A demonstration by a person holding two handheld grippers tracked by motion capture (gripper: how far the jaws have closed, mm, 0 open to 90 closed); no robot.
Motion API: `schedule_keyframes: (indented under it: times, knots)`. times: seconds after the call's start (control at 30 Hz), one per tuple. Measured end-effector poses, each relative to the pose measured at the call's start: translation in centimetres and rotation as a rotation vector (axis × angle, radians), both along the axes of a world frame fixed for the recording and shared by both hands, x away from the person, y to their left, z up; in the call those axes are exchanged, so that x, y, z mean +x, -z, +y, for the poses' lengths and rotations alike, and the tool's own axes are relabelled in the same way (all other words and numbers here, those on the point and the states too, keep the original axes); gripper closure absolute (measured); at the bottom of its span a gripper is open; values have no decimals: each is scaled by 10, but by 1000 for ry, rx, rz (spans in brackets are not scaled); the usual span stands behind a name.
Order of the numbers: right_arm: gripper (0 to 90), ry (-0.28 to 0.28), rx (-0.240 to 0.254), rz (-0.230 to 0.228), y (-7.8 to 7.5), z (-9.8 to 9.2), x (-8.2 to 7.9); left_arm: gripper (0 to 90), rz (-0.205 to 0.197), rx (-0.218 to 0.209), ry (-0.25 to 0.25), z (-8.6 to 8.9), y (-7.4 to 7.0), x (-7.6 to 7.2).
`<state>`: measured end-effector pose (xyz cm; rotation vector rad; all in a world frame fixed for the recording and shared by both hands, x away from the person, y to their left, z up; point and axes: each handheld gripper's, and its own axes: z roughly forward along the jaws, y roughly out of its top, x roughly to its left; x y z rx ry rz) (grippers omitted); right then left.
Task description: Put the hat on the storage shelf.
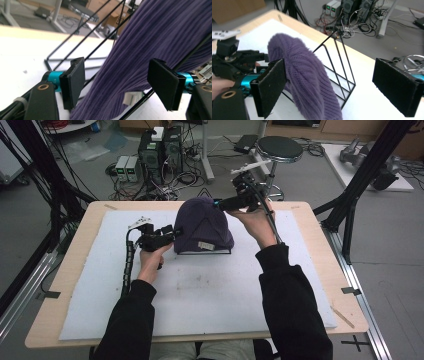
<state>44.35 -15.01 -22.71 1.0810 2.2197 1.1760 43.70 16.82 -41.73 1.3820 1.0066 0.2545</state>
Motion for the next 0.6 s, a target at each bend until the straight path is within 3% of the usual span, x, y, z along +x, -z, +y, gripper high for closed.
schedule_keyframes:
  times: [0.03, 0.1, 0.17, 0.3, 0.43, 0.6]
  knots:
    - [91, 9, 23, -4, -1, -6, -1, 303, 0, 0, 0, 0, 0, 0]
    - [91, 41, 73, -57, -1, -20, -8, 283, -30, 9, -14, 5, -10, -6]
    - [92, 89, 91, -99, 1, -33, -14, 278, -58, 18, -19, 8, -16, -10]
    - [91, 153, 123, -100, 10, -59, -21, 270, -95, 32, -34, 10, -23, -19]
    - [92, 230, 167, -105, 23, -80, -30, 250, -95, 40, -46, 10, -26, -25]
    - [91, 291, 172, -126, 37, -103, -39, 246, -116, 56, -67, 13, -33, -30]
